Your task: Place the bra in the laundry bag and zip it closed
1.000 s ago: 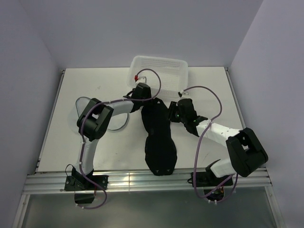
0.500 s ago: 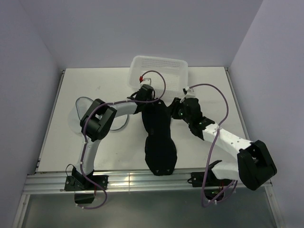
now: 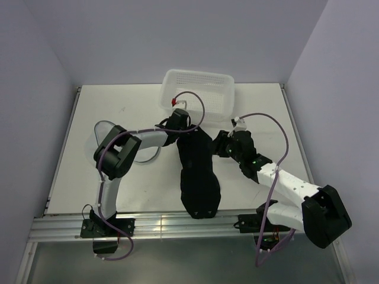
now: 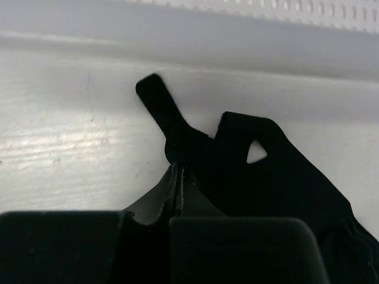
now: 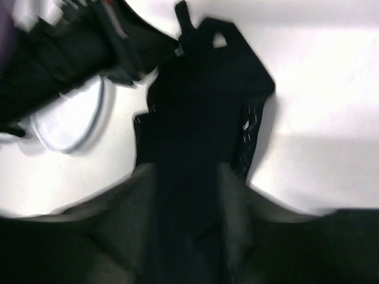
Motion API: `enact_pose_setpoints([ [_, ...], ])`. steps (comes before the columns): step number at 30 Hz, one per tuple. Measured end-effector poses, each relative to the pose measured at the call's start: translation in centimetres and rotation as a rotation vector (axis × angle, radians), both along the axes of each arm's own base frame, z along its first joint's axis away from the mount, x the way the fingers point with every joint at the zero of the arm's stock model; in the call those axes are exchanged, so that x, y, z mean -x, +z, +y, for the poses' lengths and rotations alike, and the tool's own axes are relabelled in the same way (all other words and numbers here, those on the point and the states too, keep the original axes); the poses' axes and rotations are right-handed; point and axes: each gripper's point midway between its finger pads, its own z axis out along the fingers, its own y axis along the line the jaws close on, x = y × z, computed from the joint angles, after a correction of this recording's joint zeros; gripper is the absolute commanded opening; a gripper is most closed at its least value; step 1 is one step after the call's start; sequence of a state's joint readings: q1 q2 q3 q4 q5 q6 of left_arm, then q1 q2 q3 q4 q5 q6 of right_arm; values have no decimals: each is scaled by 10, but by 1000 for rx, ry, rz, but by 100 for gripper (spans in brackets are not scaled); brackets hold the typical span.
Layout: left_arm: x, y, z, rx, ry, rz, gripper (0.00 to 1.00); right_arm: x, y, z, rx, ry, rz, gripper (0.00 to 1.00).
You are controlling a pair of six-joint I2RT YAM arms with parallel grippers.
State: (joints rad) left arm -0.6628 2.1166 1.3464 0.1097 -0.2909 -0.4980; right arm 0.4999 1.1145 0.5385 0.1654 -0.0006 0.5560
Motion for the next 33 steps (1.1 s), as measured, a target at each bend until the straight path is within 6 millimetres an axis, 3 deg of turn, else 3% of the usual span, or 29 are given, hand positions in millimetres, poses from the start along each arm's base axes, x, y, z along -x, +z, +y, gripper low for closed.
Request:
enact_pose_setpoints([
  [3,8,16,3,20,-14,-7,0,11,-19,6,3,36,56,47],
  [6,8,51,-2,72,-32,-55,0,28,-33,19,21,95,96,43],
  [11,2,105,-10,150,-49,-151,0,56,-47,34,33,177,138,12],
  [17,-14,120,-11,185,-56,-175,0,62,-60,42,37,208,180,0],
  [21,-27,133,-9,202,-57,-199,0,50,-83,48,59,186,246,0],
  [24,-34,146,-8,212,-60,-224,0,26,-91,59,66,156,276,0],
  [30,-44,167,-8,236,-82,-269,0,-37,-61,71,24,67,175,0],
  [32,-44,164,-7,235,-87,-260,0,-54,-49,72,8,47,149,8],
  [33,-44,163,-7,236,-90,-258,0,-60,-44,73,2,43,136,18],
])
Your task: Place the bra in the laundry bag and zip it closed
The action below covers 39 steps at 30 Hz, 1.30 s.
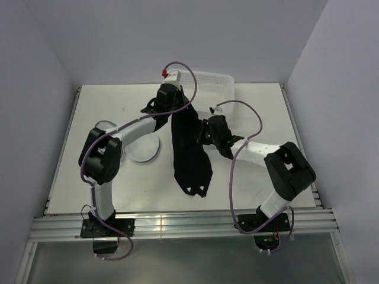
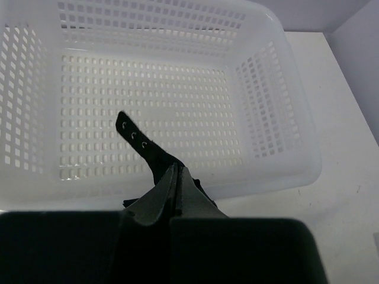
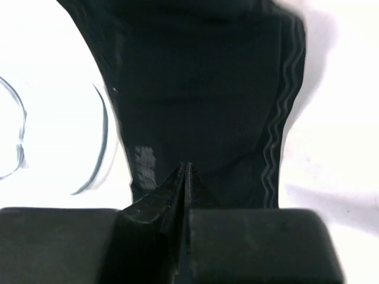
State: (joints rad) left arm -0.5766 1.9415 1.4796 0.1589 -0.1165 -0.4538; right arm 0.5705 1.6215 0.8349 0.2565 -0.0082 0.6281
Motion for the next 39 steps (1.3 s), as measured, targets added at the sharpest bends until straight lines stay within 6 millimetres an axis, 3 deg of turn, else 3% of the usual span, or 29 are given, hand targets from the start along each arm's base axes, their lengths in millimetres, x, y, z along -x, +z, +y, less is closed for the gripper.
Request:
enact_pose_setpoints([
  [4,1,-7,1,7,-8,5,0,-4,3,-3,-3,-3,-10,35],
  [7,10,-25,5,3,-14,29,0,6,1,-7,7,11,-6,53],
  [9,26,-41,12,0,-25,57,0,13,8,-14,13,19,-14,55],
  [12,55,-50,19,0,-51,72,0,11,41,-23,-15,26,-83,53],
  [17,99,-25,9,64,-156,-2,0,-8,97,-40,-67,20,-205,49],
  [20,125,-11,-5,107,-252,-59,0,-15,106,-42,-81,40,-218,54],
  [21,131,-11,-8,113,-271,-64,0,-16,108,-40,-85,54,-218,62],
  [24,152,-20,-16,114,-339,-67,0,-13,105,-28,-98,126,-198,78],
  [28,176,-46,-17,90,-396,-30,0,-7,100,-20,-111,183,-171,85],
  [31,187,-54,-16,80,-421,-21,0,-4,97,-19,-109,195,-152,91],
  [39,191,-39,-19,90,-444,-82,0,0,53,-16,-79,216,-20,91],
])
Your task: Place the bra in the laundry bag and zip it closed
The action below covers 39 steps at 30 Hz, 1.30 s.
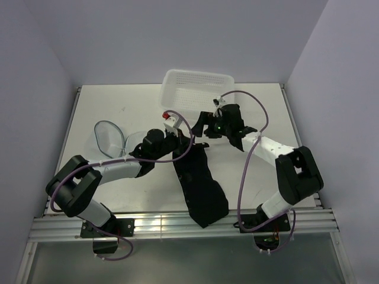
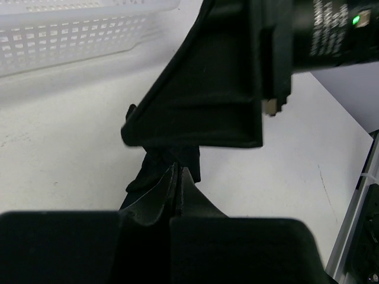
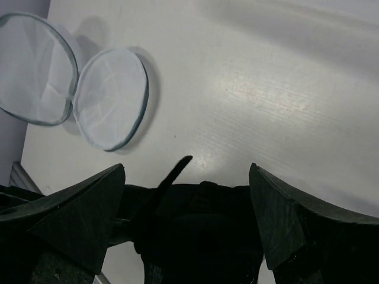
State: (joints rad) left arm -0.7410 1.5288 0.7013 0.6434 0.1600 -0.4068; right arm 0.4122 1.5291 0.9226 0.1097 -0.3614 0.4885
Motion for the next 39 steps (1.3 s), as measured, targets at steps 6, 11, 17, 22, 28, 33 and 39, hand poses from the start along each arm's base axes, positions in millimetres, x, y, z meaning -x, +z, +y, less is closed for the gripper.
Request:
enact_pose_setpoints([
  [6,-1,1,0,-2,-2,-10,0,12,-12,15,-52,86,68,75],
  [11,-3,7,-2,-1,-4,-30,0,11,2,25,-128,115,55,58],
  [17,-4,8,-2,-2,-5,-36,0,7,-4,31,-170,101,91,4],
  [22,-7,8,0,-8,13,-42,33,-2,3,32,-199,60,71,0],
  [28,-12,16,17,-29,122,-36,83,-33,16,29,-217,-54,18,0],
  [33,-1,44,35,10,207,-47,61,-65,40,33,-249,-119,-44,0],
  [39,38,19,44,42,237,54,0,-79,65,33,-270,-147,-110,0],
])
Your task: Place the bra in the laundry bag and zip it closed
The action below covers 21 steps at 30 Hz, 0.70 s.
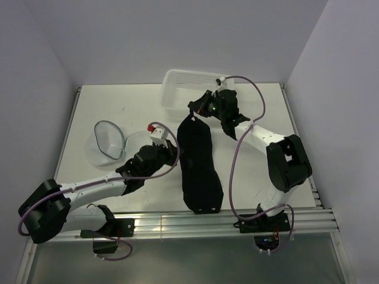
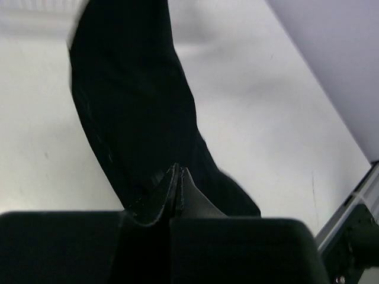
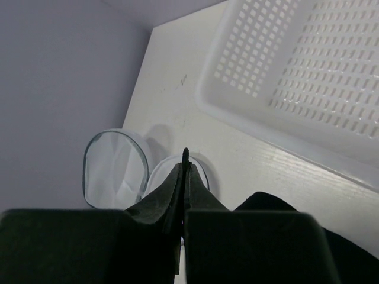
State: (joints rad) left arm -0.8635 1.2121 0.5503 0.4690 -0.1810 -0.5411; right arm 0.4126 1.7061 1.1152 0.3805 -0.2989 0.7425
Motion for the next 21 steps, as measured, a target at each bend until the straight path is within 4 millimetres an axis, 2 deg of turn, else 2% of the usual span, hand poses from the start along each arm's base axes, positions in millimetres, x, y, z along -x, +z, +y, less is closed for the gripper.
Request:
enact_pose_setpoints([
  [2,13,-23,-2,-15,-16,59,0,-3,7,0,-1,-7,-14,0],
  [5,20,-48,-12,-22,-36,134,0,-8,18,1,-8,-11,-36,0],
  [9,20,-84,-28,-58,-52,218,0,-9,22,1,-6,-16,-47,0],
  [12,16,-103,-35,-83,-48,255,0,-7,20,-1,7,-15,-47,0],
  [16,11,-116,-42,-84,-37,277,0,2,21,-5,17,-9,-52,0],
  [21,2,-119,-47,-59,-7,275,0,24,24,-11,28,7,-64,0],
])
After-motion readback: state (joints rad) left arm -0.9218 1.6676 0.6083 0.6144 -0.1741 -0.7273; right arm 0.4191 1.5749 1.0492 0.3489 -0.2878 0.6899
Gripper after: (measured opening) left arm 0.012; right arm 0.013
